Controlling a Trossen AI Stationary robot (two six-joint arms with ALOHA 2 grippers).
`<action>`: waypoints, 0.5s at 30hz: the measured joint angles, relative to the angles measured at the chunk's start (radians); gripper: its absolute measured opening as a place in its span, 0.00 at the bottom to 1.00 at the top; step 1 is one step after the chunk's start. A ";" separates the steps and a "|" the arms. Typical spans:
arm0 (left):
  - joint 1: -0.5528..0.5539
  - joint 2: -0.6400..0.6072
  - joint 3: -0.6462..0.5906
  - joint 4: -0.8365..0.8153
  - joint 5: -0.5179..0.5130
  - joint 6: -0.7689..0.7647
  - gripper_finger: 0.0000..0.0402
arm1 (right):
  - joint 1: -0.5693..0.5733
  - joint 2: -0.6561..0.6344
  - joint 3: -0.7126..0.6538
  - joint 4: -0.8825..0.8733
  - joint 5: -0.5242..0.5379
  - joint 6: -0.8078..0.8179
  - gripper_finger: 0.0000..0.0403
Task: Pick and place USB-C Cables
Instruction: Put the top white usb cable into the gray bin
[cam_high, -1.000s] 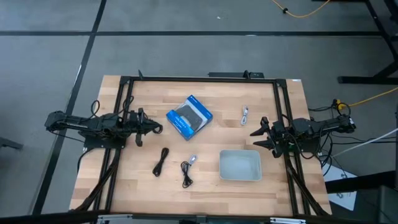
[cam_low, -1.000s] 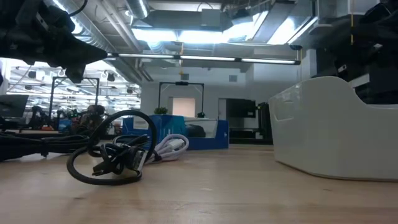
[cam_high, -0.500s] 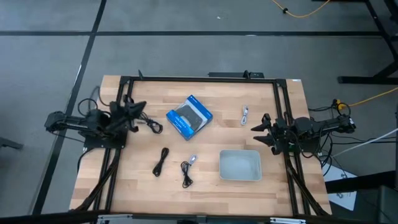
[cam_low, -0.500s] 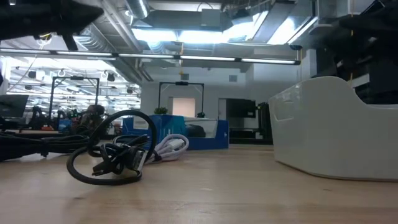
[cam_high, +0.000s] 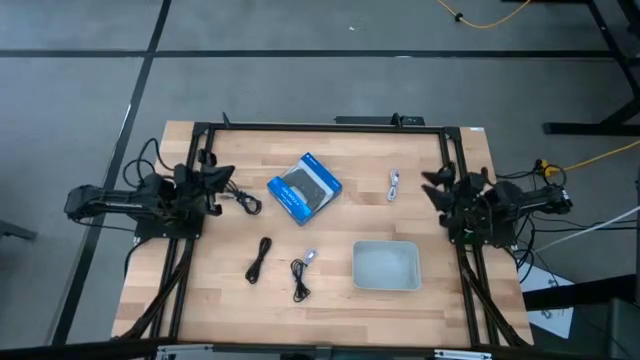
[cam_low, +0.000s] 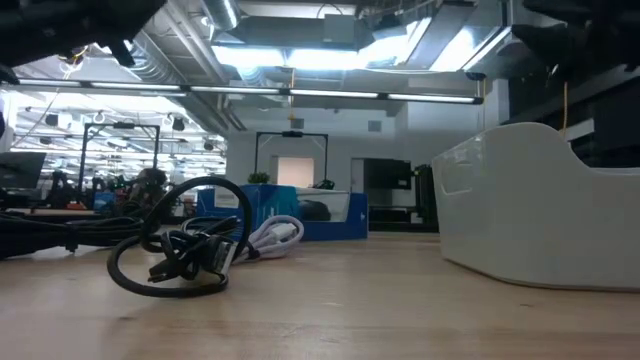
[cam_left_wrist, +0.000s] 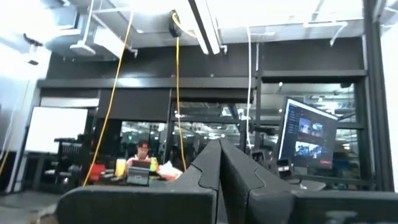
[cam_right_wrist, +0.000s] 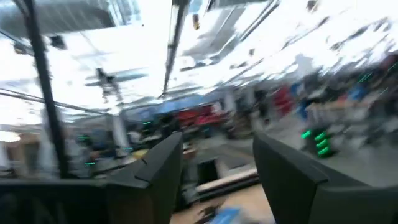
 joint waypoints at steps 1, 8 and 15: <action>0.007 0.019 0.004 -0.001 0.000 -0.011 0.00 | -0.008 0.012 0.020 -0.012 0.024 -0.035 0.50; 0.053 0.236 0.115 -0.006 0.000 -0.055 0.00 | -0.087 0.172 0.196 -0.196 0.115 -0.115 0.50; 0.088 0.526 0.302 -0.036 0.062 0.066 0.00 | -0.195 0.386 0.435 -0.619 0.164 -0.048 0.50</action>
